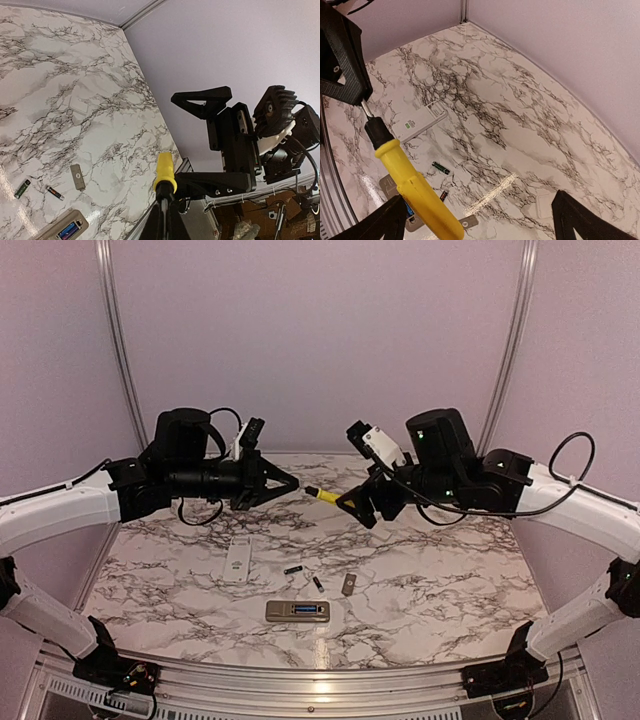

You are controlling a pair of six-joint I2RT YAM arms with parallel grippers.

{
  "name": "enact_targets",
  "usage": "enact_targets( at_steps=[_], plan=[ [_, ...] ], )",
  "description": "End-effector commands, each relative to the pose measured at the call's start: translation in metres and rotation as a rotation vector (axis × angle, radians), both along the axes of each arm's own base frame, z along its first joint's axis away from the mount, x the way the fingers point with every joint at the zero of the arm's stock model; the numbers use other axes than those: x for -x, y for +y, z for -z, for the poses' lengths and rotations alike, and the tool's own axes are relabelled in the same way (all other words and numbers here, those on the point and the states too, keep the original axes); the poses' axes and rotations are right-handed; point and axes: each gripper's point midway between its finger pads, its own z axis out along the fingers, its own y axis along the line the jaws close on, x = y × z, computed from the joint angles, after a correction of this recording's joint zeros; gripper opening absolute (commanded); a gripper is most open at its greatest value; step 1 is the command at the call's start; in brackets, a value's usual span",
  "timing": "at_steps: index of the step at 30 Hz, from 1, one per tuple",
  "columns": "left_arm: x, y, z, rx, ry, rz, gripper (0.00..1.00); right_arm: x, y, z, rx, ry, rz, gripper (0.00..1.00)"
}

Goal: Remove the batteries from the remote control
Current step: Pass from the right arm to the left, then pass from the left arm to the right

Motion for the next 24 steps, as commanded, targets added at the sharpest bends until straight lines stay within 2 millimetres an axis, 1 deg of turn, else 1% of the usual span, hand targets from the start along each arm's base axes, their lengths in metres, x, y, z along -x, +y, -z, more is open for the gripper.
enact_targets(
  at_steps=[1, 4, 7, 8, 12, 14, 19, 24],
  plan=[
    [-0.015, 0.027, 0.007, -0.067, -0.031, -0.127, 0.0, -0.026, -0.013, -0.028, -0.136, 0.049, 0.13, 0.99],
    [-0.019, 0.034, 0.005, -0.069, -0.039, -0.153, 0.0, -0.035, -0.019, -0.033, -0.211, 0.129, 0.144, 0.99],
    [-0.02, 0.034, 0.0, -0.046, -0.047, -0.151, 0.0, -0.043, -0.025, -0.037, -0.28, 0.2, 0.159, 0.99],
    [-0.02, 0.033, -0.004, -0.031, -0.054, -0.145, 0.0, -0.045, -0.026, -0.038, -0.306, 0.229, 0.161, 0.99],
    [-0.019, 0.025, -0.026, 0.062, -0.091, -0.111, 0.0, -0.061, -0.04, -0.038, -0.411, 0.347, 0.257, 0.99],
    [-0.018, 0.021, -0.035, 0.099, -0.105, -0.092, 0.0, -0.063, -0.043, -0.04, -0.471, 0.4, 0.284, 0.99],
    [-0.014, 0.012, -0.052, 0.182, -0.119, -0.039, 0.0, -0.055, -0.036, -0.056, -0.611, 0.499, 0.212, 0.99],
    [-0.013, 0.008, -0.074, 0.257, -0.142, -0.02, 0.0, -0.038, -0.023, -0.079, -0.716, 0.555, 0.085, 0.99]
  ],
)
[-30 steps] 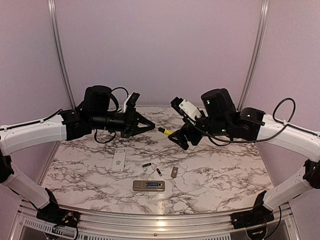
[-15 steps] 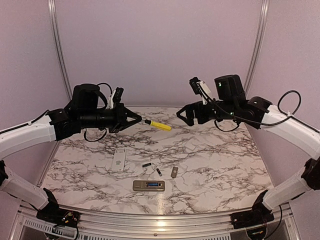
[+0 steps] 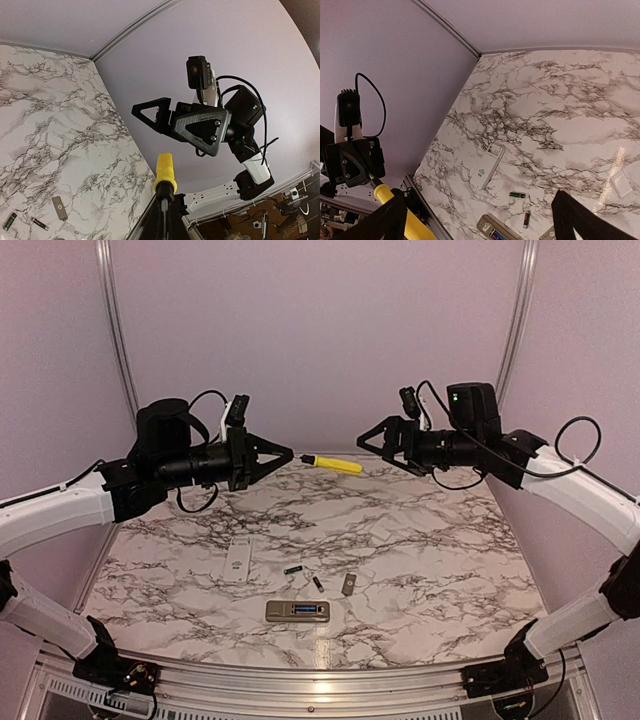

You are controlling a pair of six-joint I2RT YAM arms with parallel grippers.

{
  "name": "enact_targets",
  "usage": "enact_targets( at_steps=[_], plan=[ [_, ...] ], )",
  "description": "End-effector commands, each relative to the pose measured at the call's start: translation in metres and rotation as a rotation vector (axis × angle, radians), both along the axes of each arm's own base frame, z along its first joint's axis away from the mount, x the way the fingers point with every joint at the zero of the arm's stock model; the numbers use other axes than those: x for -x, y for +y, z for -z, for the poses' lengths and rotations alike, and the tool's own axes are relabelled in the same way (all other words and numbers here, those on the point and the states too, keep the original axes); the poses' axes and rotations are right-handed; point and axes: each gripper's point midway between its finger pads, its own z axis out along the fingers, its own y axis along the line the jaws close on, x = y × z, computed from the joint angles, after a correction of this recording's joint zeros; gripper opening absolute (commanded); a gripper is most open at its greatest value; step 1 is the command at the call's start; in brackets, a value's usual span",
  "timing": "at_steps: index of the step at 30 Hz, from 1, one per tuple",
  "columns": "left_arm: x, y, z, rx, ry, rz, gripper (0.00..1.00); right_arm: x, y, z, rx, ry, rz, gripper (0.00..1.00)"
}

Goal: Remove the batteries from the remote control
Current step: Pass from the left arm to the right

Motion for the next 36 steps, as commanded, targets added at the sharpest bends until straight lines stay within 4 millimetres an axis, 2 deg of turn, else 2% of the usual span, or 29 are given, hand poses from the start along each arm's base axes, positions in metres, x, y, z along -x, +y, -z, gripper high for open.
enact_targets(
  at_steps=[1, 6, 13, 22, 36],
  plan=[
    [0.001, -0.005, -0.033, 0.105, -0.057, 0.036, 0.0, 0.021, 0.013, -0.041, -0.204, 0.016, -0.115, 0.99],
    [0.004, -0.008, -0.049, 0.169, -0.065, 0.065, 0.0, 0.037, 0.021, -0.055, -0.314, 0.027, -0.207, 0.99],
    [0.006, -0.009, -0.06, 0.218, -0.074, 0.078, 0.0, 0.057, 0.025, -0.073, -0.421, 0.002, -0.317, 0.99],
    [0.008, -0.012, -0.066, 0.288, -0.064, 0.108, 0.0, 0.066, 0.029, -0.088, -0.499, 0.011, -0.366, 0.97],
    [0.003, -0.023, -0.059, 0.287, -0.043, 0.123, 0.0, 0.079, 0.051, -0.09, -0.518, 0.131, -0.411, 0.73]
  ],
)
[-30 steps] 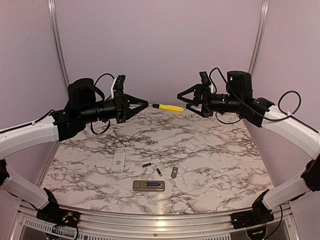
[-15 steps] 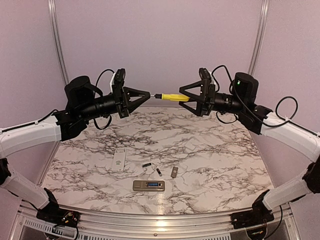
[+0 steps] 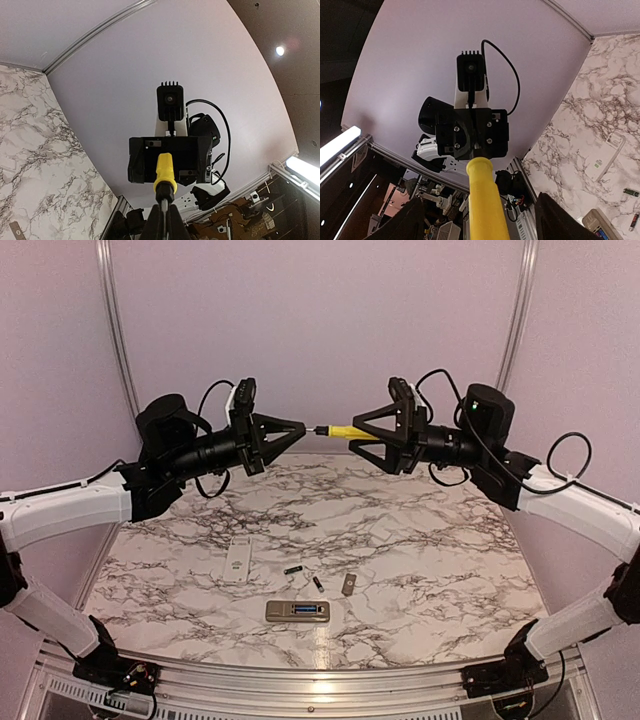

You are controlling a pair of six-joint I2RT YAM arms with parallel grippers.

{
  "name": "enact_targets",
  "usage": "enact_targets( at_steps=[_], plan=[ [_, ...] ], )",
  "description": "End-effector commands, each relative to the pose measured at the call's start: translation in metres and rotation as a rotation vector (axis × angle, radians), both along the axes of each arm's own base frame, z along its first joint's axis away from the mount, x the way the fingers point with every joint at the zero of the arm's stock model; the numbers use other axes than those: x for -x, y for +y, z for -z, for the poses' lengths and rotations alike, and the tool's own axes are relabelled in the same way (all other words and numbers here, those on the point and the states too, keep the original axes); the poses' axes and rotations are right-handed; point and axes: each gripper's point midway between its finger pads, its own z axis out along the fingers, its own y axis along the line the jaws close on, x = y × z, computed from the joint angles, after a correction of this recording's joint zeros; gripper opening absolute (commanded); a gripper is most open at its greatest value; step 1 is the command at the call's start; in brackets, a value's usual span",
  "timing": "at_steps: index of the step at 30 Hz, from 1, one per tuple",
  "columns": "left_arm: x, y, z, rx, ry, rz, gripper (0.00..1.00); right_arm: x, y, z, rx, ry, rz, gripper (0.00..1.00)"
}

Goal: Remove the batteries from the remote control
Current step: Pass from the left arm to the right

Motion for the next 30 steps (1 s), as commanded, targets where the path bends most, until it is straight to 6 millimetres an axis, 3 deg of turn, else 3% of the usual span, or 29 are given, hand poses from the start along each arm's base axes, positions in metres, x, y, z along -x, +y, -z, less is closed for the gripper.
enact_targets(
  at_steps=[1, 12, 22, 30],
  plan=[
    [0.0022, -0.008, -0.0083, 0.023, -0.023, 0.031, 0.0, 0.0071, 0.0096, -0.0161, -0.017, 0.003, -0.029, 0.7],
    [0.0023, -0.0159, -0.0069, 0.022, -0.024, 0.045, 0.0, 0.0093, 0.0134, -0.0156, -0.02, 0.02, -0.029, 0.47],
    [0.0087, -0.0168, -0.0044, 0.012, -0.023, 0.063, 0.0, 0.004, 0.0124, -0.012, -0.007, 0.028, 0.006, 0.43],
    [0.0116, -0.0163, -0.0034, -0.004, -0.026, 0.066, 0.0, 0.0067, 0.0148, -0.0104, -0.004, 0.032, -0.013, 0.33]
  ],
)
